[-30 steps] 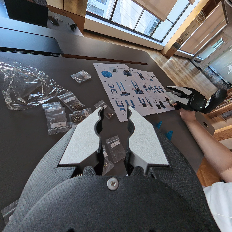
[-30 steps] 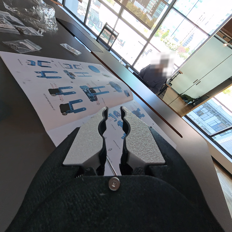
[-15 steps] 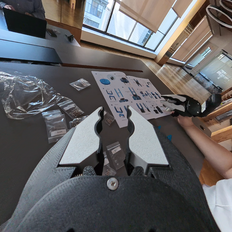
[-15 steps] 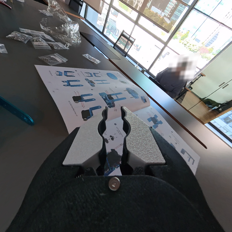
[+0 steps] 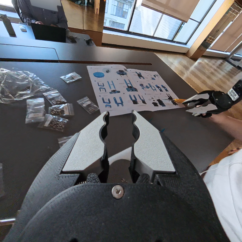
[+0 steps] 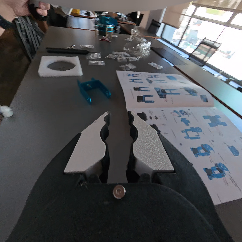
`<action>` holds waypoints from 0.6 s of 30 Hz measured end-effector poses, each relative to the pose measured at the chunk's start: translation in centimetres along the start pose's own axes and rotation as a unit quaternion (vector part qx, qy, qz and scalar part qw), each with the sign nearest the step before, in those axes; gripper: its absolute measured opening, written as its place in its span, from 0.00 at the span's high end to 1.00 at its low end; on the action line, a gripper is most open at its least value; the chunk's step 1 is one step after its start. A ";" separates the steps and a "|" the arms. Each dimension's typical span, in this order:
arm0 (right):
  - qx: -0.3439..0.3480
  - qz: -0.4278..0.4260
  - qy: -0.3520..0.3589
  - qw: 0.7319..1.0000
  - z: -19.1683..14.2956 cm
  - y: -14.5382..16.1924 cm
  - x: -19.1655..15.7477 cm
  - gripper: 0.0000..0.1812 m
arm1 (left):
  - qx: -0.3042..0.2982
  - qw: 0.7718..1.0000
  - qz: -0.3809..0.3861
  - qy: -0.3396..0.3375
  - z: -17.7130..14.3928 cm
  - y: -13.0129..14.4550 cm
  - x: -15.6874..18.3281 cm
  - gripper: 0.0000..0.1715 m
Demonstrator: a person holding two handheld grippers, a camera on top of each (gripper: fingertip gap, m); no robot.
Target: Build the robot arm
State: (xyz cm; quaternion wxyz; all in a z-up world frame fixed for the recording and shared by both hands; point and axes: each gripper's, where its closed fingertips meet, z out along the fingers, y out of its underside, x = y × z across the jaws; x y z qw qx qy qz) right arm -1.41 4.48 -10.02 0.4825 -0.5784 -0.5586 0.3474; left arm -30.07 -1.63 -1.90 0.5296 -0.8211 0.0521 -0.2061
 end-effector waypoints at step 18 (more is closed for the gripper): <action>0.103 -0.032 -0.130 0.986 -3.9 -0.6 -1.9 0.90 | -0.007 0.980 -0.110 -0.165 -5.2 7.6 7.3 0.80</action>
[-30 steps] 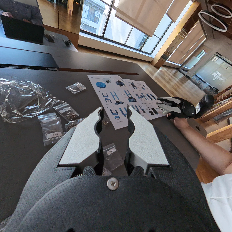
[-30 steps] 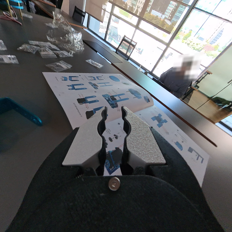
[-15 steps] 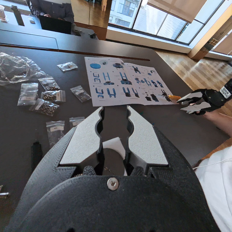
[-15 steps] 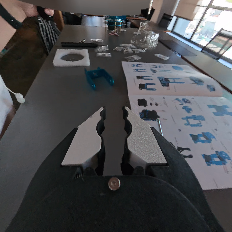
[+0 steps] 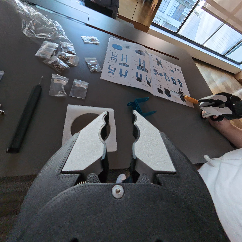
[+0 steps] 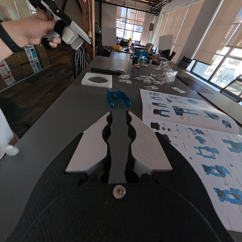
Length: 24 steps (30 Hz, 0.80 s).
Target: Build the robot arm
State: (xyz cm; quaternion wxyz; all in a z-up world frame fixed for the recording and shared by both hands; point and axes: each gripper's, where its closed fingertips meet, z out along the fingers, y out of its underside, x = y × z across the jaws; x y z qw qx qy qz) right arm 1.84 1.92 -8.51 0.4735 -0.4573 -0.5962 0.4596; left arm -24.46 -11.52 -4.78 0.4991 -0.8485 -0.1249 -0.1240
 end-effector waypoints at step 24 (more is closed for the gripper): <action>-0.058 -0.003 0.086 0.995 0.3 1.0 1.2 0.89 | -0.254 0.965 0.071 -0.011 3.9 8.3 -7.8 0.95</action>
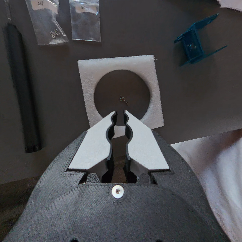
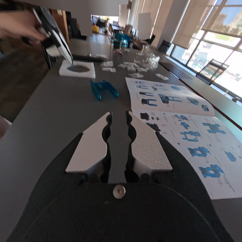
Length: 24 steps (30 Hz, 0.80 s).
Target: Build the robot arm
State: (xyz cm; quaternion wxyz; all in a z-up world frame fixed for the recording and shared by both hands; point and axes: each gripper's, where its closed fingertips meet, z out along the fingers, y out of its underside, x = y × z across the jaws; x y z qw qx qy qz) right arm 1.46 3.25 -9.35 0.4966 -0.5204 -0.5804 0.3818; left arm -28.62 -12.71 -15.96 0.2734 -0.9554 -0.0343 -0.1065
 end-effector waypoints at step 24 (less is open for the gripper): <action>0.028 -0.013 0.017 0.999 6.2 -2.8 -4.7 0.88 | -0.103 0.986 -0.129 0.025 1.7 -1.0 1.1 0.89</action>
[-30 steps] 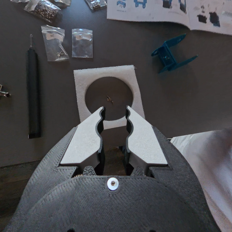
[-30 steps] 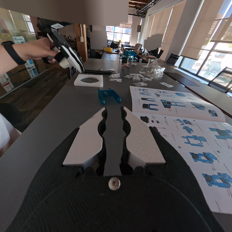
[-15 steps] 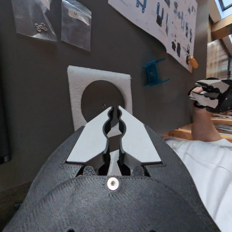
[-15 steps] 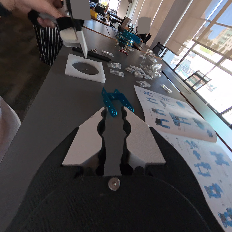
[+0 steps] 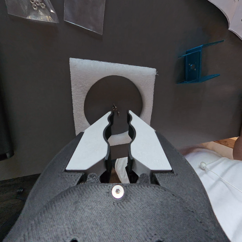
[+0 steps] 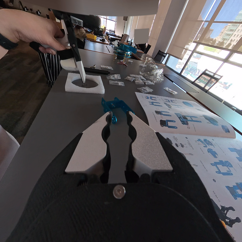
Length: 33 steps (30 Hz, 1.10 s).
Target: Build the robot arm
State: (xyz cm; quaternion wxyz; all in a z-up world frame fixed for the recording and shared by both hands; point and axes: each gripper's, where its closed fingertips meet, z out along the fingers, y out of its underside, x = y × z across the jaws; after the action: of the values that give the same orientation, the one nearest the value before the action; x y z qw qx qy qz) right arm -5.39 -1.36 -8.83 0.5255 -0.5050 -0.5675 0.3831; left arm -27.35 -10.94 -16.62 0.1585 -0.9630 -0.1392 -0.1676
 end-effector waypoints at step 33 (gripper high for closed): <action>-0.032 -0.059 -0.053 0.996 0.8 0.7 -3.1 0.88 | 0.006 0.992 0.059 -0.113 0.5 -0.9 0.1 0.99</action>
State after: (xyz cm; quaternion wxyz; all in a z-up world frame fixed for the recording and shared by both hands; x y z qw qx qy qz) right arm -6.26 -4.20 -10.31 0.5002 -0.4664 -0.6352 0.3590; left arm -27.40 -9.90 -16.83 0.1569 -0.9813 -0.1006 -0.0472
